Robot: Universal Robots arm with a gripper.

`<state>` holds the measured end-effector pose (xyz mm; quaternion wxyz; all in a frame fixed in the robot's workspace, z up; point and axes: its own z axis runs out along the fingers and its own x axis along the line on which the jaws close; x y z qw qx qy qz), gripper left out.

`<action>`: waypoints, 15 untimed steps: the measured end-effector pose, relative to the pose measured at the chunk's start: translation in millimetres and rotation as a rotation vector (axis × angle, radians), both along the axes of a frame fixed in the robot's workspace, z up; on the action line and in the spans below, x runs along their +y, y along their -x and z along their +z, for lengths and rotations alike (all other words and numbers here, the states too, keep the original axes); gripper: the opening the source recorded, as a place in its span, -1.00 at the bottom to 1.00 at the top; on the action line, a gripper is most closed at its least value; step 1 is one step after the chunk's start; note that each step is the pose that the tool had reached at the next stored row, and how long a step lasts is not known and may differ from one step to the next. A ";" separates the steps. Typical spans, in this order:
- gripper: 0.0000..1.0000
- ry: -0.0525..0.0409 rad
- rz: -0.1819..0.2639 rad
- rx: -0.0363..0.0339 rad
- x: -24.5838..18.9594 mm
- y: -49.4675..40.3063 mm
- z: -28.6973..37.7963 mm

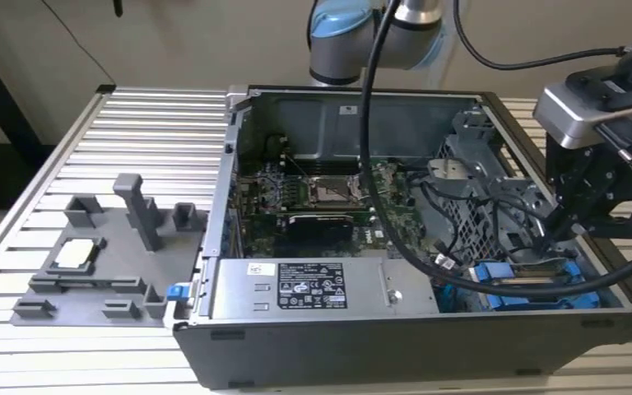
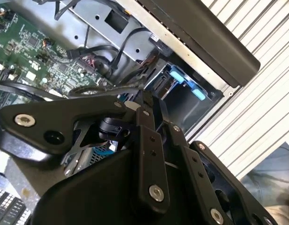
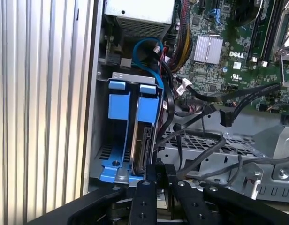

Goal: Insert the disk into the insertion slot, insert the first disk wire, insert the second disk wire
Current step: 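Insert the first disk wire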

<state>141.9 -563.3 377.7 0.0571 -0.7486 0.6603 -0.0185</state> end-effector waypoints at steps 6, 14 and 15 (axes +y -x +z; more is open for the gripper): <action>-0.62 0.0010 -0.004 0.0546 0.1 -9.3 -2.8; -0.62 -0.0006 -0.068 0.0614 0.0 -13.2 -9.9; -0.62 0.0001 -0.068 0.0711 0.0 -15.4 -9.9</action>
